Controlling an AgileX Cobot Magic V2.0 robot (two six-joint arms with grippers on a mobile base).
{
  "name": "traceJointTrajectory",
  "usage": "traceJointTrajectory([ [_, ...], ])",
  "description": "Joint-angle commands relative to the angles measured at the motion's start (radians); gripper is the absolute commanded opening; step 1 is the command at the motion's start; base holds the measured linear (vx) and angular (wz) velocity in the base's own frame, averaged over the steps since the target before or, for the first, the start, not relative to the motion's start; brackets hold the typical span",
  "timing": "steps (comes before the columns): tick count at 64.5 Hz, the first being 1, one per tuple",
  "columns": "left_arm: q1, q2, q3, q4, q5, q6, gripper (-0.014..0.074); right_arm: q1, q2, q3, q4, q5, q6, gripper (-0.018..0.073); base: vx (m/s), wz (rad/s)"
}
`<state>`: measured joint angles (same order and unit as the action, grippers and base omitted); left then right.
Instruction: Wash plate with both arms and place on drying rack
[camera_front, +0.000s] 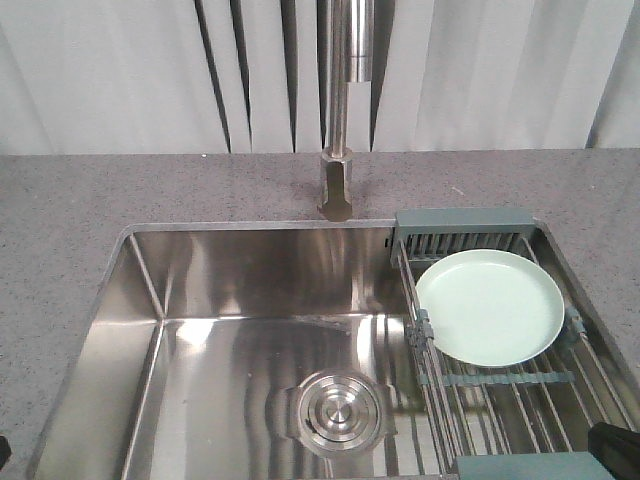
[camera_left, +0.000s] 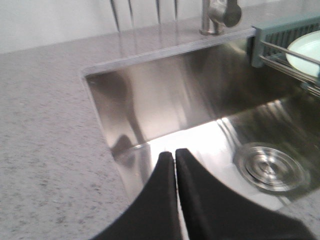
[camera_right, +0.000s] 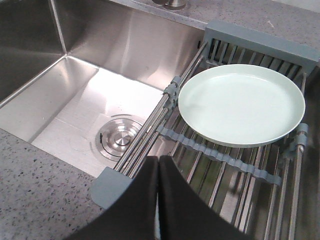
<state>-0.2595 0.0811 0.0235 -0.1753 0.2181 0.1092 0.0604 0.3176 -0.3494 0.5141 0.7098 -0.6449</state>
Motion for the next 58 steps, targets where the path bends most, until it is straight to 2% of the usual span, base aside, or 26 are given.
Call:
traceJointTrajectory([
  [1, 0.06, -0.025, -0.022, 0.048, -0.064, -0.045, -0.0006, -0.003, 0.007, -0.025, 0.022, -0.057, -0.011, -0.0004, 0.0, 0.0],
  [8, 0.144, -0.061, -0.022, 0.062, -0.051, -0.059, -0.0006, -0.003, 0.007, -0.025, 0.022, -0.057, -0.011, -0.0004, 0.0, 0.0],
  [20, 0.233, -0.111, -0.022, 0.092, -0.041, -0.063, -0.0006, -0.003, 0.007, -0.025, 0.022, -0.057, -0.011, -0.0004, 0.0, 0.0],
  [28, 0.279, -0.108, -0.022, 0.145, -0.056, -0.149, -0.0006, -0.003, 0.007, -0.025, 0.022, -0.057, -0.011, -0.0004, 0.0, 0.0],
  [34, 0.295, -0.108, -0.022, 0.167, -0.056, -0.191, -0.0006, -0.003, 0.007, -0.025, 0.022, -0.057, -0.011, -0.0004, 0.0, 0.0],
  [58, 0.296, -0.108, -0.022, 0.166, -0.055, -0.19, -0.0006, -0.003, 0.007, -0.025, 0.022, -0.057, -0.011, -0.0004, 0.0, 0.0],
])
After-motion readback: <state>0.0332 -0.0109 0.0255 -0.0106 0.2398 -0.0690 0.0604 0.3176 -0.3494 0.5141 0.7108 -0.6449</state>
